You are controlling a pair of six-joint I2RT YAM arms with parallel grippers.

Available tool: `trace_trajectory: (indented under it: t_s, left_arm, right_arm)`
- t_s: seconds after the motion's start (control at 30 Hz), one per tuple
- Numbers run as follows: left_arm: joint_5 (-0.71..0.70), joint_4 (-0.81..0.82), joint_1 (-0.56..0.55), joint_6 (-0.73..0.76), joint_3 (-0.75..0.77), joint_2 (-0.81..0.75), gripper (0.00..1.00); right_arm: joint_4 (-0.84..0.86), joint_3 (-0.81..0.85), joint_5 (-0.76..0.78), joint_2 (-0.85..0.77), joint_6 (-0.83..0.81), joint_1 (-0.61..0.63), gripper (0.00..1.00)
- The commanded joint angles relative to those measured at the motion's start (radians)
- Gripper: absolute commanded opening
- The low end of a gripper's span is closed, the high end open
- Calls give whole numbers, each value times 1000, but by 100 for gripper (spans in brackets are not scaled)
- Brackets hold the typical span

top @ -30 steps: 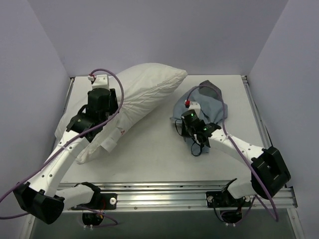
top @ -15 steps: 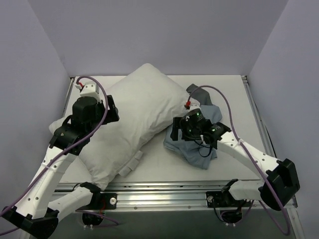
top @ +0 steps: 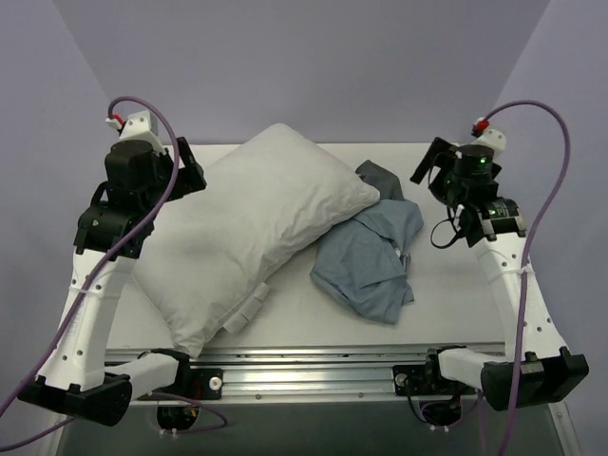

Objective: Remove the pillowcase from the pillow

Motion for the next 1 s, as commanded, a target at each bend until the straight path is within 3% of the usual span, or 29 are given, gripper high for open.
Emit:
trace_trajectory:
  t_s: [0.0,0.2,0.47,0.57,0.7,0.97]
  left_arm:
    - [92,-41,109,11,117,-12,94]
    - [22,-97,186,54,187,-117,94]
    - [-151,-179,155,147,254,-270,94]
    - [-181,-203,141,155,263,-325,94]
    - [-320,-176,105,189,238,-410,94]
    - [-454,-68,72,250,158,-577,94]
  right_arm:
    - [-12,96,48,-41,6,-91,100]
    - [-17,172,240,-159,-63,-106,100]
    - [55,177,508,-382,-228,38,100]
    - [112,148,526,-475,-284,75,100]
    - [189,97,552,-595,-374,100,100]
    - [232,28,556,-669,-429,117,99]
